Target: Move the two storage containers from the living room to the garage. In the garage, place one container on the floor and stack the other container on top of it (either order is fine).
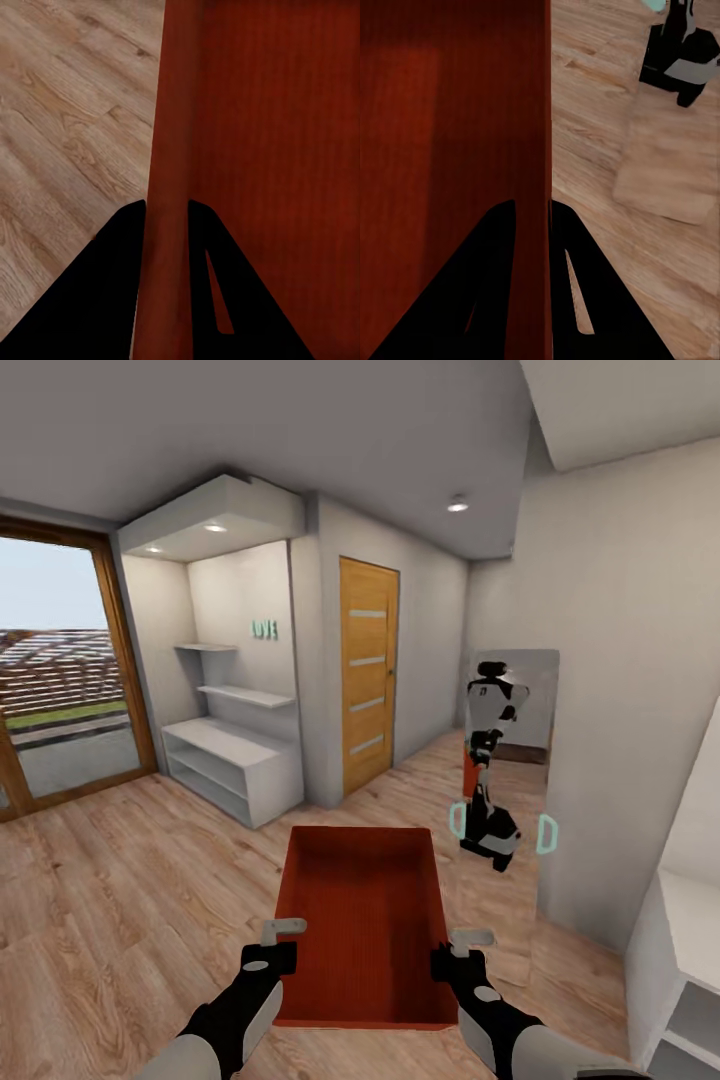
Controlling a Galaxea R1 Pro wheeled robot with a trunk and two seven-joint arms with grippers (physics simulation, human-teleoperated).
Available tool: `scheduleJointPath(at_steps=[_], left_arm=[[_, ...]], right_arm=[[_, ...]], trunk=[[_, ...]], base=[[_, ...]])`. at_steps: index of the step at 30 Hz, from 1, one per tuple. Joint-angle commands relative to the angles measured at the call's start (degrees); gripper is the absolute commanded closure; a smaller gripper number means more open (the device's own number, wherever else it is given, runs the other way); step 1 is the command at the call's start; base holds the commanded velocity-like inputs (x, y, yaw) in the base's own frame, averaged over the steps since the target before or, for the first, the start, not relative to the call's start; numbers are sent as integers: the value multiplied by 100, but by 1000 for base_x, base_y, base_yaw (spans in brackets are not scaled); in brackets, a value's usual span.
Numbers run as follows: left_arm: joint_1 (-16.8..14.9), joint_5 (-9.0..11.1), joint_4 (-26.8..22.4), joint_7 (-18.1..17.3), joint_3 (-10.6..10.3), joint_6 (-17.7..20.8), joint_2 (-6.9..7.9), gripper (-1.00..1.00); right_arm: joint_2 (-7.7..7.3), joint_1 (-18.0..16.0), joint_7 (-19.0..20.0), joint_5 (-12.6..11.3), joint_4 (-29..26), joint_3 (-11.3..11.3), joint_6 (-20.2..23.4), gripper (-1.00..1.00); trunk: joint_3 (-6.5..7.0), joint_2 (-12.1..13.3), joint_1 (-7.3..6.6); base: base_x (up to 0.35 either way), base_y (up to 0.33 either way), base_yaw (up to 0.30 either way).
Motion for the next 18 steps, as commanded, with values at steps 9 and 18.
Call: scheduleJointPath(at_steps=[9, 18], left_arm=[[-6, 86, 5, 66, 443, 36, 105, 100], [-9, 85, 5, 66, 443, 36, 102, 100]], right_arm=[[-47, 1, 15, 44, -10, 171, -178, 100], [-47, 1, 15, 44, -10, 171, -174, 100]], trunk=[[-1, -3, 5], [-1, -3, 5]], base=[[322, 0, 224], [322, 0, 228]])
